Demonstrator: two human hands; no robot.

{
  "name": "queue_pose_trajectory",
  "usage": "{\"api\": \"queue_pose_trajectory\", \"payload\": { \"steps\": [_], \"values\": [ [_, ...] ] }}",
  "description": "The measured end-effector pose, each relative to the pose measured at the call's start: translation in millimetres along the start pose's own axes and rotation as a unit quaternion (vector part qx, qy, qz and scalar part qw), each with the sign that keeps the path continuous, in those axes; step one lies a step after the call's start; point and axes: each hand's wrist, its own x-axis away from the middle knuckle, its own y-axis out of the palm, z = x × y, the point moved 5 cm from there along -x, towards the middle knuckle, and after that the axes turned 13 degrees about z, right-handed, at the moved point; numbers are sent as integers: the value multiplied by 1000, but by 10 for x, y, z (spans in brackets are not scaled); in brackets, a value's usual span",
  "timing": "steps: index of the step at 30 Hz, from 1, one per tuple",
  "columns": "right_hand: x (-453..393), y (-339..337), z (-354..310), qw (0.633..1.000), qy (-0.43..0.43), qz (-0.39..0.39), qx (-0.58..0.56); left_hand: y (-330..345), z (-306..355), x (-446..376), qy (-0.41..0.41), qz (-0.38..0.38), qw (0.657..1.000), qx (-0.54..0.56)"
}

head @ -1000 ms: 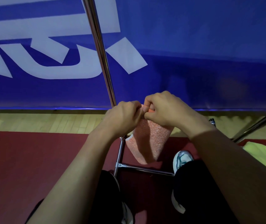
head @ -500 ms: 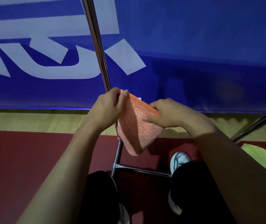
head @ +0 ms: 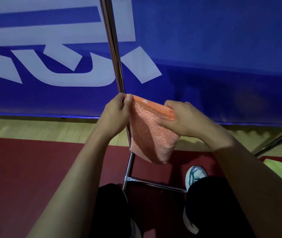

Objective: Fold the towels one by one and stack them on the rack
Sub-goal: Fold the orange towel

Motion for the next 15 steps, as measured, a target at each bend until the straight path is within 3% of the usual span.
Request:
{"api": "queue_pose_trajectory", "payload": {
  "steps": [10, 15],
  "values": [
    [-5, -145, -47, 990, -7, 41, -135, -27, 71, -22, -50, 50, 996, 54],
    [-22, -209, 18, 984, 26, 71, -161, -47, 78, -35, -51, 37, 995, 77]
  ]
}}
